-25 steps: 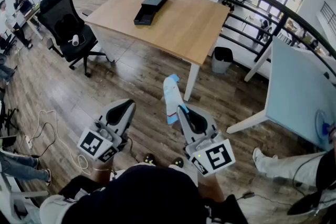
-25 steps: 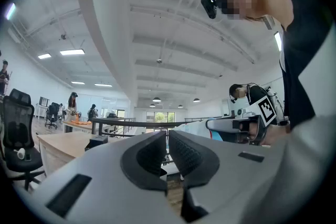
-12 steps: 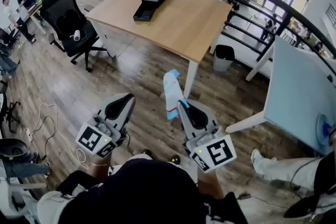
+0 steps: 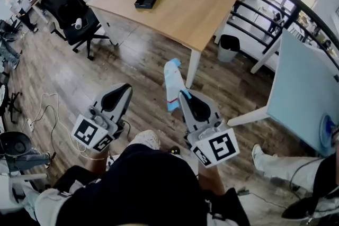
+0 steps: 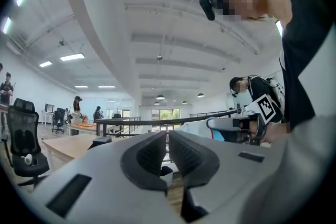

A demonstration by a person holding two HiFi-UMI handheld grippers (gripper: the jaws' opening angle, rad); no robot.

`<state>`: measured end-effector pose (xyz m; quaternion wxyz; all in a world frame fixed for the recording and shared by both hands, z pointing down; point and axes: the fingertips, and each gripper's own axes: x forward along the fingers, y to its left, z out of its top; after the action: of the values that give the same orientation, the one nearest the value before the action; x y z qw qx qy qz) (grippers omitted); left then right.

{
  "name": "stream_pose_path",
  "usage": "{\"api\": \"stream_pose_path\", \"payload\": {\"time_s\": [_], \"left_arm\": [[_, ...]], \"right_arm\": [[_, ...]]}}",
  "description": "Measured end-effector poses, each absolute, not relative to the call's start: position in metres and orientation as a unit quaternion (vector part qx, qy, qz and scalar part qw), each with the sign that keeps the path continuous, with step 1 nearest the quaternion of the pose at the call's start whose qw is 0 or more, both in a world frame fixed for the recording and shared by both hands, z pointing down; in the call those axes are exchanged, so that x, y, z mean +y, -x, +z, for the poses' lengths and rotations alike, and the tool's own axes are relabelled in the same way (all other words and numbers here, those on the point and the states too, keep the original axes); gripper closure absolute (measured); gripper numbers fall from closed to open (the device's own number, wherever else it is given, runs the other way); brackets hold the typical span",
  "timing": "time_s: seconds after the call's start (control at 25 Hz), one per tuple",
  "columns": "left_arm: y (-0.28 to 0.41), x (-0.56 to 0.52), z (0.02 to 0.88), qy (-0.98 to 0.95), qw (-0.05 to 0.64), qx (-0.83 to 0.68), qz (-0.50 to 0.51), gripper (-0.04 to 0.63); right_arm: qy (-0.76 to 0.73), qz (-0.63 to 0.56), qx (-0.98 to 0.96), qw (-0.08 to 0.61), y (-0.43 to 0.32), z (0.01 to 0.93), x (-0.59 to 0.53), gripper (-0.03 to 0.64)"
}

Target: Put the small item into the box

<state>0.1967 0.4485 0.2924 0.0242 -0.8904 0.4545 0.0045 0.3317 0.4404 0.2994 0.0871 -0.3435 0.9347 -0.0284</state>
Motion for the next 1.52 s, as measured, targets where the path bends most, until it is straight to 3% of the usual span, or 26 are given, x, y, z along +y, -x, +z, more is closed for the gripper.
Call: {"api": "stream_pose_path", "payload": {"time_s": [0.88, 1.52], "left_arm": [[-0.155, 0.374, 0.3, 0.888, 0.019, 0.459, 0.021, 0.574], [-0.073, 0.274, 0.307, 0.9, 0.008, 0.434, 0.036, 0.572]], "right_arm": [[0.365, -0.027, 0.928, 0.075, -0.303, 0.305, 0.365, 0.591], [0.394, -0.014, 0.917, 0.057, -0.223, 0.301, 0.276, 0.591]]}}
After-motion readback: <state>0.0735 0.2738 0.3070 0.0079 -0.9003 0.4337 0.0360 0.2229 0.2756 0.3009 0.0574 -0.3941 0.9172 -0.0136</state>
